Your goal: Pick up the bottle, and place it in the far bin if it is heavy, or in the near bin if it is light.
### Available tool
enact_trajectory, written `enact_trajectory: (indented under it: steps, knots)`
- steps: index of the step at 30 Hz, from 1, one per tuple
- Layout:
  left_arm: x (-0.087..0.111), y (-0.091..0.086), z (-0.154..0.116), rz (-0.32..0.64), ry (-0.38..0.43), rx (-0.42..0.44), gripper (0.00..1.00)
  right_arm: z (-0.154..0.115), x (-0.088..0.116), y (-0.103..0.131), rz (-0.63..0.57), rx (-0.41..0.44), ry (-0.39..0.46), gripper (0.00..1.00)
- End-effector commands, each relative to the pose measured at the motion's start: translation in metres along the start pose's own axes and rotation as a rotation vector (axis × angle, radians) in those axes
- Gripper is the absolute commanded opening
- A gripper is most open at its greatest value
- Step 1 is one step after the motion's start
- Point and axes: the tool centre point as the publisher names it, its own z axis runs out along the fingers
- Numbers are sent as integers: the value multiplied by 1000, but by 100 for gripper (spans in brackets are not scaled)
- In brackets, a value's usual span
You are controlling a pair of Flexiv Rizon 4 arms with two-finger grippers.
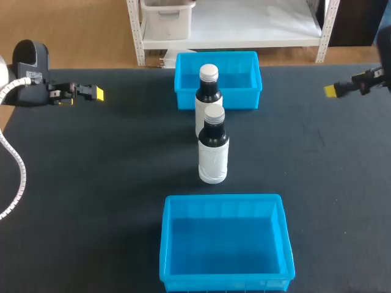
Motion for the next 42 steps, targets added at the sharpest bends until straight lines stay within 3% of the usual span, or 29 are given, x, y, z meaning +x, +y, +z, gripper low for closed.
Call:
enact_trajectory:
  steps: [1,17,21,28,42]
  knots:
    - [0,0,0,0,0,0,100,-4,0,-8,-433,-572,59,100]
    - [0,0,0,0,0,0,100,-4,0,-8,-433,-572,59,100]
    - [0,0,0,0,0,0,100,1,-1,21,-559,-587,2,100]
    - [0,0,0,0,0,0,100,6,2,73,-618,-562,-60,100]
    - [0,0,0,0,0,0,100,34,0,158,-664,-524,-28,100]
